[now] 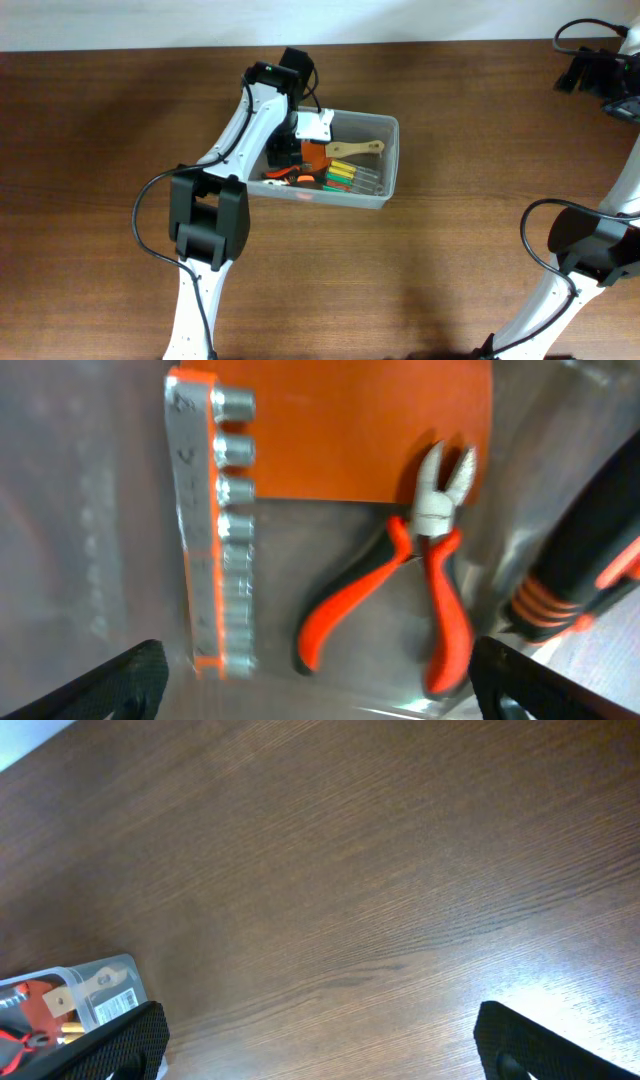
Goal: Pack container
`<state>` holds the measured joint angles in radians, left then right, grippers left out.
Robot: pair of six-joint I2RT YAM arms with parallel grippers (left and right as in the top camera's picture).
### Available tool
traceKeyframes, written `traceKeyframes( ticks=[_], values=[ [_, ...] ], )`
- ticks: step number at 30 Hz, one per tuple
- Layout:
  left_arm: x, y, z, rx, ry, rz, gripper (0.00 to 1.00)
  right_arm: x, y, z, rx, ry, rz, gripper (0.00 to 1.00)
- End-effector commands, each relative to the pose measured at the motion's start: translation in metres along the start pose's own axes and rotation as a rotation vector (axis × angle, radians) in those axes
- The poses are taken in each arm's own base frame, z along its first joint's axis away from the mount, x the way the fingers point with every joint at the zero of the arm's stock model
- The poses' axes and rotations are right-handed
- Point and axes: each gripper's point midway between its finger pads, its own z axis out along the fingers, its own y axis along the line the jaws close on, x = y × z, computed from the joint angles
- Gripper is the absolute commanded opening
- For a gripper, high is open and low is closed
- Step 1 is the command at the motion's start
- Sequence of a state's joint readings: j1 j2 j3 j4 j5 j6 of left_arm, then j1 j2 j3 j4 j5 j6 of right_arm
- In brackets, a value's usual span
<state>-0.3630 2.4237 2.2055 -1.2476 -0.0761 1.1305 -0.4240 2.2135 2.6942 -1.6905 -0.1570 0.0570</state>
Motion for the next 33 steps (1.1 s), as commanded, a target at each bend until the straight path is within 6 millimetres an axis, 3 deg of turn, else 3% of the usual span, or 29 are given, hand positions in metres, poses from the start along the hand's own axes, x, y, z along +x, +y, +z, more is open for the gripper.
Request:
traceKeyframes(
  ticks=[1, 8, 11, 14, 17, 22, 27, 33],
  values=[
    [-0.006, 0.020, -0.068, -0.106, -0.093, -0.171, 0.99, 0.000, 0.000, 0.003, -0.007, 0.006, 0.014, 0.98],
    [0.009, 0.019, -0.192, -0.259, -0.221, -0.418, 0.99, 0.000, 0.000, 0.003, -0.007, 0.006, 0.014, 0.98],
    [0.025, 0.010, -0.228, -0.292, -0.264, -0.547, 0.99, 0.000, 0.000, 0.003, -0.007, 0.006, 0.014, 0.98],
    [0.049, 0.003, -0.251, -0.292, -0.307, -0.795, 0.99, 0.000, 0.000, 0.003, -0.007, 0.006, 0.014, 0.99],
    [0.078, -0.008, -0.258, -0.257, -0.298, -1.015, 0.99, 0.000, 0.000, 0.003, -0.007, 0.006, 0.014, 0.98],
    [0.129, -0.022, -0.248, -0.197, -0.197, -1.142, 0.99, 0.000, 0.000, 0.003, -0.007, 0.006, 0.014, 0.98],
    [0.176, -0.018, -0.245, -0.205, -0.174, -1.306, 0.99, 0.001, -0.001, 0.011, -0.007, 0.025, 0.016, 0.99],
    [0.212, -0.016, -0.245, -0.223, -0.157, -1.391, 0.99, 0.003, 0.013, 0.020, -0.016, 0.047, -0.013, 0.98]
  ],
)
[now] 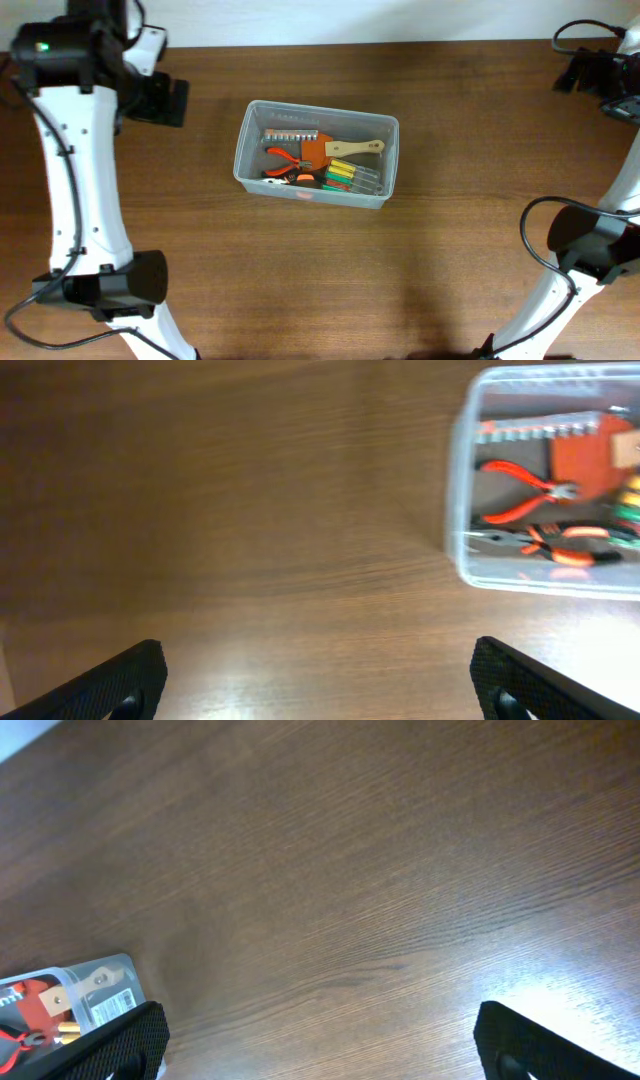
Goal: Pack container
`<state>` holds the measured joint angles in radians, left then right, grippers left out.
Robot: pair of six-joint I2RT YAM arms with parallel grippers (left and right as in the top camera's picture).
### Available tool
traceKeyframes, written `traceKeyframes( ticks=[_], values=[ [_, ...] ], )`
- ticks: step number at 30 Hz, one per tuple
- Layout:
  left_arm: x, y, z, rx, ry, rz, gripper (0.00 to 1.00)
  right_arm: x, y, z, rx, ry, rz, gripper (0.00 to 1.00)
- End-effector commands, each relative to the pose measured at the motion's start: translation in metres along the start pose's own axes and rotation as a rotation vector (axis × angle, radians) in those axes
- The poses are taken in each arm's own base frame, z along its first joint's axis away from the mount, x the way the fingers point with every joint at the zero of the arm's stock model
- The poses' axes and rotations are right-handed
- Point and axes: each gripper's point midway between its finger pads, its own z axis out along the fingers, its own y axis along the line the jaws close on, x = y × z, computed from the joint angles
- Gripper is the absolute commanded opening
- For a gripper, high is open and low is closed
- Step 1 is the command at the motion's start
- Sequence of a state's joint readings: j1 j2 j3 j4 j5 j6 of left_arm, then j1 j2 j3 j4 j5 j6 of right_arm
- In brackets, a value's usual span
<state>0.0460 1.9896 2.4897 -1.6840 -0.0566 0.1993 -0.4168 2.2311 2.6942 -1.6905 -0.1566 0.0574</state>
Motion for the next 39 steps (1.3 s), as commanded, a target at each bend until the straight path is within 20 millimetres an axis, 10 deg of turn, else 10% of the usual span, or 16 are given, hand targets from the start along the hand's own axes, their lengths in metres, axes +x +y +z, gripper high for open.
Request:
traceKeyframes(
  ticks=[1, 10, 16, 21, 24, 32, 39],
  values=[
    [0.003, 0.011, 0.004, -0.001, 0.012, -0.056, 0.99, 0.003, 0.017, 0.011, -0.019, 0.027, -0.021, 0.99],
    [0.004, 0.015, 0.004, -0.005, 0.013, -0.065, 0.99, 0.032, 0.126, -0.038, -0.120, -0.056, -0.259, 0.99],
    [0.004, 0.015, 0.004, -0.005, 0.013, -0.065, 0.99, 0.098, 0.230, -0.100, -0.269, -0.130, -0.526, 0.98],
    [0.004, 0.015, 0.004, -0.005, 0.013, -0.065, 0.99, 0.149, 0.271, -0.150, -0.382, -0.189, -0.676, 0.98],
    [0.004, 0.015, 0.004, -0.005, 0.013, -0.065, 0.99, 0.161, 0.272, -0.184, -0.407, -0.278, -0.723, 0.98],
    [0.004, 0.015, 0.004, -0.005, 0.013, -0.065, 0.99, 0.104, 0.210, -0.275, -0.238, -0.781, -0.554, 0.99],
    [0.004, 0.015, 0.004, -0.005, 0.013, -0.065, 0.99, 0.110, 0.146, -0.282, -0.190, -0.981, -0.407, 0.99]
  ],
)
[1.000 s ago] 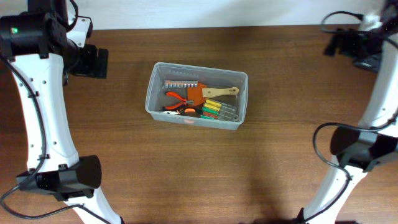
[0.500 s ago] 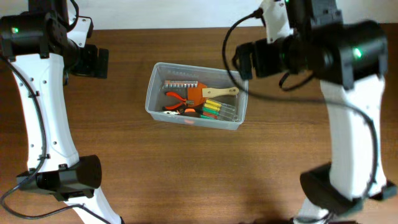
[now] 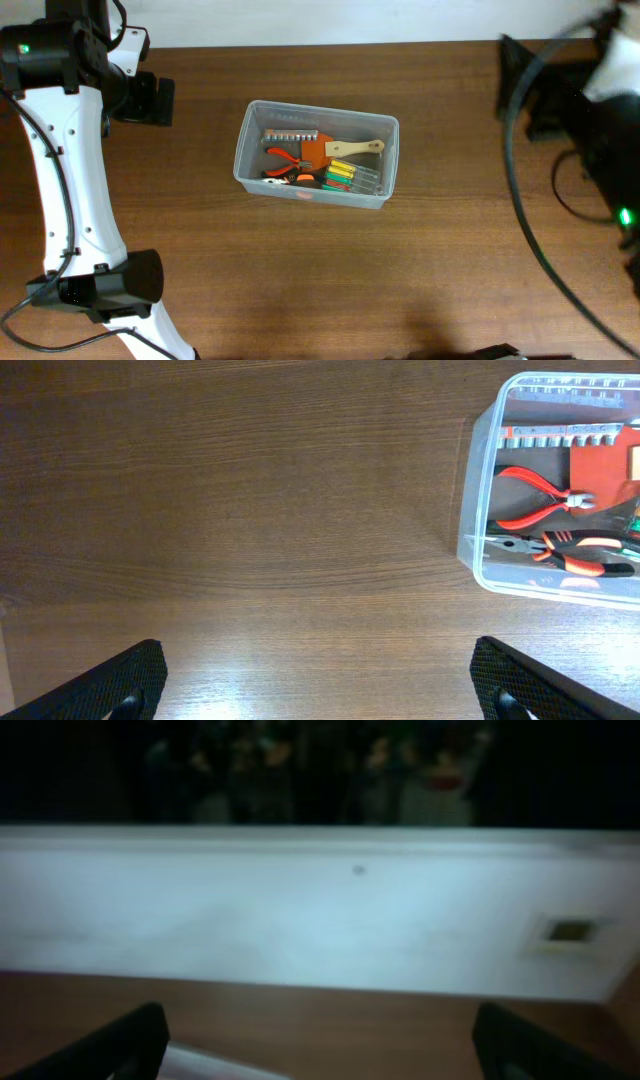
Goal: Pack container
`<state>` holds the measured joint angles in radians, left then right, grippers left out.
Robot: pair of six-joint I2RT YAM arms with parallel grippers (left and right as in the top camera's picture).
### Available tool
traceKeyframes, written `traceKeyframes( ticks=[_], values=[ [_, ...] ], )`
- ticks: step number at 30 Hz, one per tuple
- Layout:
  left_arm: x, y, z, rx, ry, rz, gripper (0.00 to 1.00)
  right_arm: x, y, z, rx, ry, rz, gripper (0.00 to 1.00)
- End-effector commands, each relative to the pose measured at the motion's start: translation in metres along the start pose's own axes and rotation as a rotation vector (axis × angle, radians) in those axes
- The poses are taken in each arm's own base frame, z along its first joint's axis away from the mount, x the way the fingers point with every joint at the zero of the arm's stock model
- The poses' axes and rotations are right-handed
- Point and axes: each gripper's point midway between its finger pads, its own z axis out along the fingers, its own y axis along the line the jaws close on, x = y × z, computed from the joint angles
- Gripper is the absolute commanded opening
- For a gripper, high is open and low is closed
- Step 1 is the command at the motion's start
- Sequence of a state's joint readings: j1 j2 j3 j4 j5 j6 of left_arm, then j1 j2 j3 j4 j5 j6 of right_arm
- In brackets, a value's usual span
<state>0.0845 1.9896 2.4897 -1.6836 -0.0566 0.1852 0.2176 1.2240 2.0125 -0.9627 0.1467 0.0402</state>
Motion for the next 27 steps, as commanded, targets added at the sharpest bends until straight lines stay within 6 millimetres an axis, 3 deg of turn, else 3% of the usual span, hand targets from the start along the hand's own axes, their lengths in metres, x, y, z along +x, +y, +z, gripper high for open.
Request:
traceKeyframes(
  ticks=[1, 5, 10, 17, 22, 27],
  values=[
    [0.001, 0.000, 0.003, 0.008, 0.009, -0.016, 0.99, 0.045, -0.030, -0.010, 0.115, 0.035, -0.003, 0.98],
    [0.001, 0.000, 0.003, 0.009, 0.009, -0.016, 0.99, 0.106, -0.053, -0.029, 0.192, 0.054, 0.010, 0.98],
    [0.001, 0.000, 0.003, 0.008, 0.009, -0.016, 0.99, 0.204, -0.067, -0.047, 0.244, 0.090, 0.022, 0.99],
    [0.001, 0.000, 0.003, 0.009, 0.009, -0.016, 0.99, 0.314, -0.068, -0.041, 0.247, 0.086, 0.082, 0.99],
    [0.001, 0.000, 0.003, 0.009, 0.009, -0.016, 0.99, 0.374, -0.069, -0.024, 0.249, 0.136, 0.078, 0.99],
    [0.001, 0.000, 0.003, 0.009, 0.009, -0.016, 0.99, 0.397, -0.070, -0.015, 0.250, 0.154, 0.077, 0.98]
  ],
)
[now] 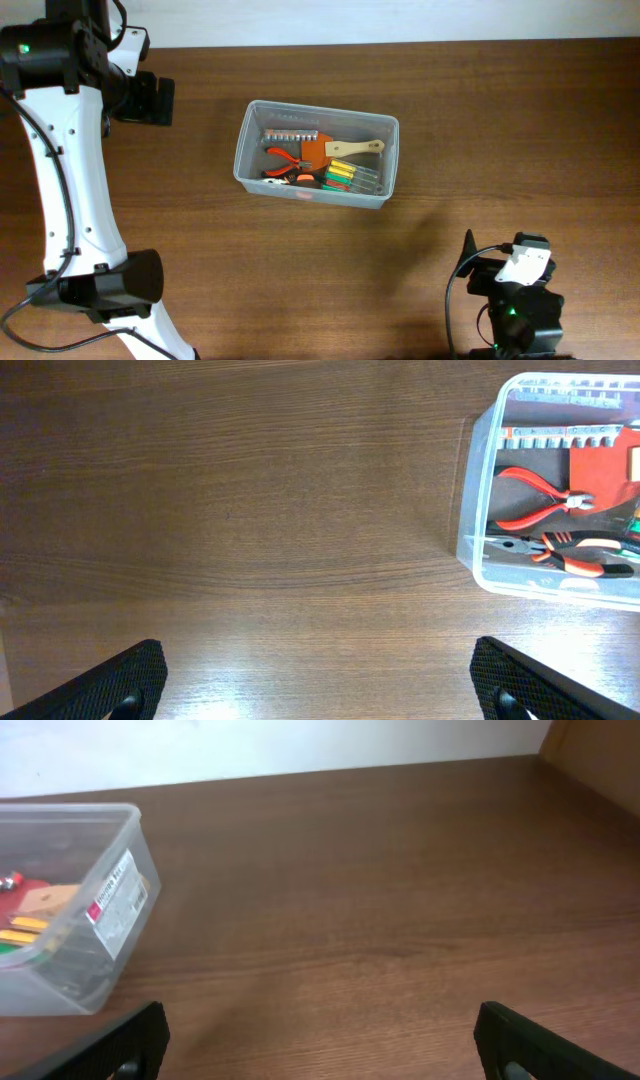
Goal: Pack container
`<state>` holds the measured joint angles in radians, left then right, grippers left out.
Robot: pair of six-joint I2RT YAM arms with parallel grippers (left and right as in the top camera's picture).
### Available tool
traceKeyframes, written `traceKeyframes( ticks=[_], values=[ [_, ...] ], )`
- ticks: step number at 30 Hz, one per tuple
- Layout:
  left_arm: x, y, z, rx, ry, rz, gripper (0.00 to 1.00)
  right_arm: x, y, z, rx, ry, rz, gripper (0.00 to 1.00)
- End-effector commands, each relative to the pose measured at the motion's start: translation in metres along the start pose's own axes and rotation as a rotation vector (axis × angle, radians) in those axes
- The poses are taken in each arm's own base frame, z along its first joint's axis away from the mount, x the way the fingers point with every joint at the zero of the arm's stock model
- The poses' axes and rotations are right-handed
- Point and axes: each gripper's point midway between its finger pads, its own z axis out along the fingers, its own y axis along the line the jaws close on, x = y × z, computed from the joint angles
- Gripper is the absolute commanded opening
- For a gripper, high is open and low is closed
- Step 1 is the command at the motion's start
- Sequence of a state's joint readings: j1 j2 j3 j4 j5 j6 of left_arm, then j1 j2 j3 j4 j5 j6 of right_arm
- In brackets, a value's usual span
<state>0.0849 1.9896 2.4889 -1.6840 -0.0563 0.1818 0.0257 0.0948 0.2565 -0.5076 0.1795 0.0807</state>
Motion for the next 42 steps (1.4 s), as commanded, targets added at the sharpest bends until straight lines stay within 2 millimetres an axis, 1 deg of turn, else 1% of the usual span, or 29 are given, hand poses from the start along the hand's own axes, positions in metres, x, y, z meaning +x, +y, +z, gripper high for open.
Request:
traceKeyframes(
  ticks=[1, 5, 8, 10, 38, 40, 42],
  values=[
    [0.000, 0.000, 0.003, 0.008, 0.008, -0.012, 0.99, 0.011, -0.004, 0.007, 0.021, -0.002, 0.017, 0.99],
    [0.000, 0.000, 0.003, 0.008, 0.008, -0.012, 0.99, 0.026, -0.004, 0.012, 0.022, 0.021, 0.013, 0.98],
    [0.001, 0.000, 0.003, 0.008, 0.008, -0.012, 0.99, 0.032, -0.004, 0.014, 0.022, 0.016, 0.014, 0.98],
    [0.001, 0.000, 0.003, 0.008, 0.008, -0.012, 0.99, 0.027, -0.004, 0.012, 0.020, -0.009, 0.018, 0.98],
    [0.000, 0.000, 0.004, 0.008, 0.010, -0.012, 0.99, 0.027, -0.004, 0.012, 0.018, -0.009, 0.018, 0.99],
    [0.000, -0.002, 0.001, 0.009, 0.002, -0.007, 0.99, 0.027, -0.004, 0.012, 0.018, -0.009, 0.017, 0.99],
    [0.000, -0.006, -0.007, 0.010, -0.017, 0.001, 0.99, 0.027, -0.004, 0.012, 0.018, -0.009, 0.018, 0.98]
  ],
)
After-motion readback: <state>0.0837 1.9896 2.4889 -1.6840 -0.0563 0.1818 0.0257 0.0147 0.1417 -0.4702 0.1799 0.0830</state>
